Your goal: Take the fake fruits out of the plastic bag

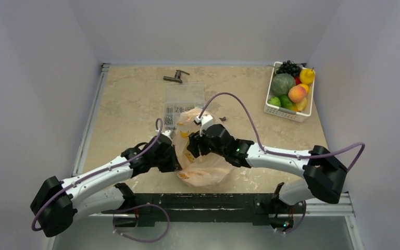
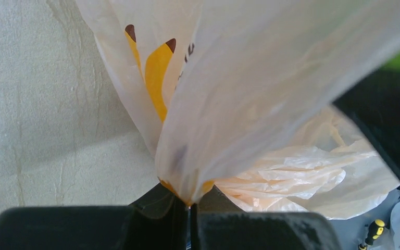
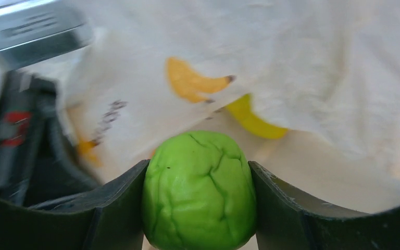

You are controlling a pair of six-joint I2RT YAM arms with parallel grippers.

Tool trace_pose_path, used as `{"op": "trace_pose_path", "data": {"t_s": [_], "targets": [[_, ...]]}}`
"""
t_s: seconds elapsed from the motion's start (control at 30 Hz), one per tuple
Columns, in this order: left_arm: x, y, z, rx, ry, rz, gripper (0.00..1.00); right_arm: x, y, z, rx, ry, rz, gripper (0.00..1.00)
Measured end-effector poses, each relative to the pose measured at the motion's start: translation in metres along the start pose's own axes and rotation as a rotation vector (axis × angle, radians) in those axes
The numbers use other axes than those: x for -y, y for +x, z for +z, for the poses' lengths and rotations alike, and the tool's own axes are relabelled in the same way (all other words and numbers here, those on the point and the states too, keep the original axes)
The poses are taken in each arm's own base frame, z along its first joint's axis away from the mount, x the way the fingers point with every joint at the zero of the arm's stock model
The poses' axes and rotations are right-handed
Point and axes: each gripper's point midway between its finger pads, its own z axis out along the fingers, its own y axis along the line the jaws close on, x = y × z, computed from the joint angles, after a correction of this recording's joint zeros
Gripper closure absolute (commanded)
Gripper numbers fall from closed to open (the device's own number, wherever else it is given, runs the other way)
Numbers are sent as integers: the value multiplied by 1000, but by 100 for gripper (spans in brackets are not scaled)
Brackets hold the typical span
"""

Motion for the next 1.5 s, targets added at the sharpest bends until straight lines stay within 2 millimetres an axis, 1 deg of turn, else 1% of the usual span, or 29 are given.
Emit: {"op": "trace_pose_path", "data": {"t_s": [0.07, 0.1, 0.2, 0.27, 0.37, 0.4, 0.5, 0.53, 0.6, 0.67, 0.73, 0.77, 0.8, 0.87, 0.93, 1.0, 1.1, 1.13, 1.2, 1.3, 1.37, 1.43, 1.47, 1.5], "targets": [[-1, -1, 1, 1, -9, 3, 100, -17, 1, -7, -12, -97, 33, 100], [-1, -1, 2, 0, -12, 5, 100, -25, 4, -11, -24, -142, 47, 100], [-3, -1, 4, -5, -22, 5, 100, -40, 9, -23, -45, -236, 77, 100], [-4, 0, 5, -8, -29, 5, 100, -47, 6, -31, -42, -281, 88, 100], [-4, -1, 5, -5, -30, 5, 100, -55, -8, -47, -17, -328, 89, 100], [-4, -1, 5, -3, -32, 5, 100, -56, -13, -52, -8, -336, 88, 100], [-5, -4, 3, 13, -36, 5, 100, -53, -42, -75, 51, -320, 76, 100], [-5, -5, 3, 18, -37, 6, 100, -50, -54, -84, 79, -308, 65, 100], [-6, -6, 2, 27, -40, 6, 100, -45, -82, -109, 157, -290, 38, 100], [-6, -6, 2, 29, -42, 6, 100, -34, -103, -133, 236, -253, 20, 100], [-7, -7, 3, 30, -44, 6, 100, -16, -117, -154, 306, -188, 21, 100], [-7, -6, 3, 28, -45, 8, 100, -2, -122, -164, 336, -133, 31, 100], [-7, -6, 4, 27, -47, 12, 100, 12, -124, -167, 352, -81, 42, 100], [-8, -6, 5, 25, -48, 15, 100, 53, -131, -174, 390, 79, 90, 100], [-7, -6, 5, 23, -47, 20, 100, 110, -133, -178, 418, 303, 170, 100], [-7, -6, 5, 23, -43, 22, 100, 158, -127, -178, 418, 482, 239, 100], [-5, -6, 5, 22, -34, 23, 100, 243, -110, -181, 395, 763, 379, 100], [-4, -6, 4, 23, -31, 24, 100, 272, -101, -180, 377, 844, 429, 100], [-3, -6, 3, 29, -16, 26, 100, 319, -78, -177, 329, 967, 513, 100], [-1, -6, 0, 36, -1, 28, 100, 372, -43, -173, 244, 1097, 605, 100], [1, -7, -1, 42, 13, 31, 100, 402, -22, -172, 198, 1149, 670, 100], [1, -6, -2, 44, 22, 37, 100, 426, -4, -179, 183, 1183, 734, 100], [1, -6, -3, 44, 26, 43, 100, 439, 5, -187, 189, 1196, 775, 100], [1, -5, -3, 43, 30, 47, 100, 448, 10, -194, 195, 1209, 798, 100]]}}
